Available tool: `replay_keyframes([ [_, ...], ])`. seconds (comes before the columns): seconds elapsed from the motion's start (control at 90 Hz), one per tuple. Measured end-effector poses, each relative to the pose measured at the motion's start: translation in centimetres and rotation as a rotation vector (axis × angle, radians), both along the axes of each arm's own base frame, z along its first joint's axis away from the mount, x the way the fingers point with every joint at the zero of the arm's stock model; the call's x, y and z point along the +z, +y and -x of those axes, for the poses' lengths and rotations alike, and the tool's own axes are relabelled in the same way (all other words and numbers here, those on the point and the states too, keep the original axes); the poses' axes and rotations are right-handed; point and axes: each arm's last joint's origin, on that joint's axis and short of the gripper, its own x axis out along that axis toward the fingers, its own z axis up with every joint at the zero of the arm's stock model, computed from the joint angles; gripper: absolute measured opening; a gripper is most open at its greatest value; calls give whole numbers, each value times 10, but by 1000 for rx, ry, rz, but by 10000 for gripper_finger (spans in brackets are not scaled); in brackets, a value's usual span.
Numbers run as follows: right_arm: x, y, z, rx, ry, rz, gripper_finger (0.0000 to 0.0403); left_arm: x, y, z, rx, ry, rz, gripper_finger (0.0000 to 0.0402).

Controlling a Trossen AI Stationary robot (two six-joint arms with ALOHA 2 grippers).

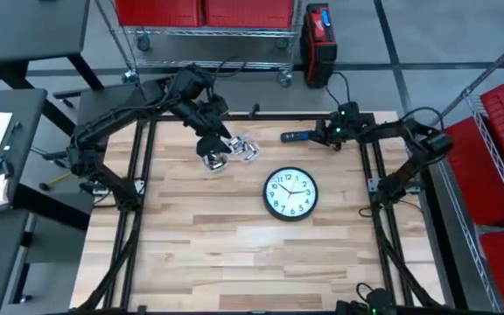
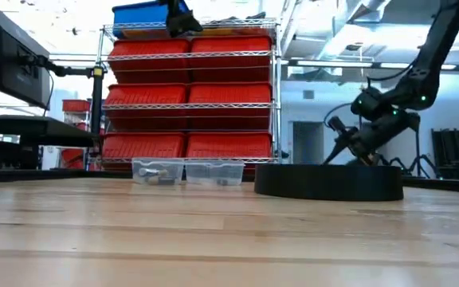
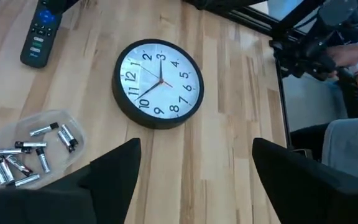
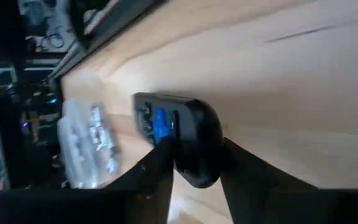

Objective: Insert battery
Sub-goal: Close the remote battery cover, then insert the black battery into the wall clock

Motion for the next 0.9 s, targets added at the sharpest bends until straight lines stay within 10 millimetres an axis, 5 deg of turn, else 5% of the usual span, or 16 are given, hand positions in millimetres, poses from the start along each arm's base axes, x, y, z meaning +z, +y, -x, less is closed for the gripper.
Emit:
replay_keyframes([
  [0.356,9,-5,11,43,-3,107,240,0,0,0,6,2,2,288],
  [0.589,27,3,17,65,50,176,249,0,1,0,15,6,-6,288],
  [0.9,22,20,27,82,237,90,249,0,0,0,8,6,-13,288],
])
